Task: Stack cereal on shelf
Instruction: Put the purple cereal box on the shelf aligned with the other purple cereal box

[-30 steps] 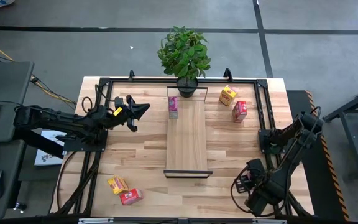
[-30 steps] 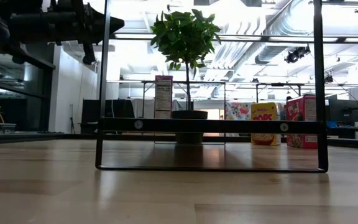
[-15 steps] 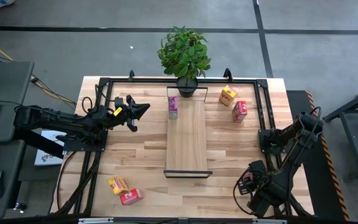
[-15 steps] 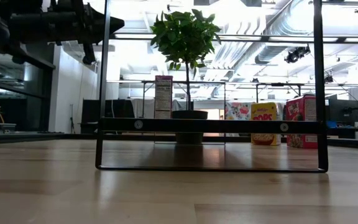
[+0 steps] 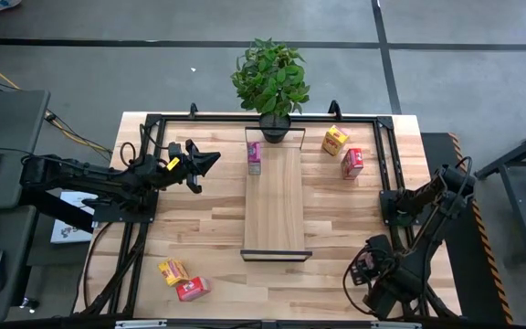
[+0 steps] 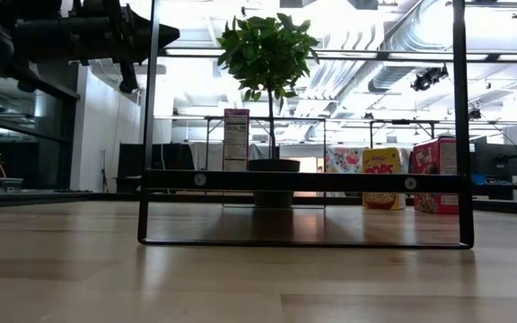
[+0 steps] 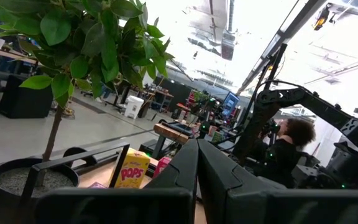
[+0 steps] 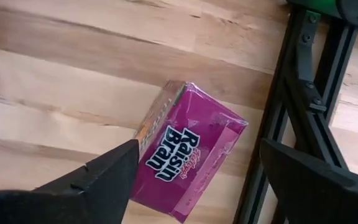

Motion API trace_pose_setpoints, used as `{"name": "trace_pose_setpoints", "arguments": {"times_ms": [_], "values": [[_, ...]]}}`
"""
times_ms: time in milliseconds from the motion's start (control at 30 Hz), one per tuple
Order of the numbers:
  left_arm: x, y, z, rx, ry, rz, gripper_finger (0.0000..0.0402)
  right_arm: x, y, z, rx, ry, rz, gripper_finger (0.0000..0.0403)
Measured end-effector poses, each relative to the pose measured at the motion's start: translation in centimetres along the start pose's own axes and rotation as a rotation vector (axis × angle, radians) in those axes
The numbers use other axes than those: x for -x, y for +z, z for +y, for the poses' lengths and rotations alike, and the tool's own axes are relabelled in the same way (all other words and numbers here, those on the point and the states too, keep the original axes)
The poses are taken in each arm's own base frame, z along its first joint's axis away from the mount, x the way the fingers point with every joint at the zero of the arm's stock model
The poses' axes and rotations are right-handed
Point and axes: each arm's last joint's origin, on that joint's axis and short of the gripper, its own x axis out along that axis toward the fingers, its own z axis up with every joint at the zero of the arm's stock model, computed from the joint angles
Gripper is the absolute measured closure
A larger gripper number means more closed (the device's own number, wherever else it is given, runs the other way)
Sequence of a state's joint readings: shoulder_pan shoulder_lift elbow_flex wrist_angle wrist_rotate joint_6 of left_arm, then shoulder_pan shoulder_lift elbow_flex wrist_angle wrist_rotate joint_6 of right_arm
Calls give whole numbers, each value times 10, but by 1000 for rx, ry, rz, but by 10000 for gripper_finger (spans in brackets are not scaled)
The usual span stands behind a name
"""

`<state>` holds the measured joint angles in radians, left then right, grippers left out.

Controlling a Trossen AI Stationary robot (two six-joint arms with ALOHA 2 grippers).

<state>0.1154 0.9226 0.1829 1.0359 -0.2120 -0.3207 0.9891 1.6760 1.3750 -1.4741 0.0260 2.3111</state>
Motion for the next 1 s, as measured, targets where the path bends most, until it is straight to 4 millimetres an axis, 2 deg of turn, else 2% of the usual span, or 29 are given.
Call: {"name": "trace_pose_setpoints", "arguments": {"times_ms": [300,733,1000], "values": [[0,0,0,0,0,0,401,0,-2,6,84,98,-18,68],[0,-1,0,-3,5,15,402,0,-4,5,118,95,-14,68],[0,-2,1,-4,6,17,402,0,-4,5,211,106,-26,68]]}}
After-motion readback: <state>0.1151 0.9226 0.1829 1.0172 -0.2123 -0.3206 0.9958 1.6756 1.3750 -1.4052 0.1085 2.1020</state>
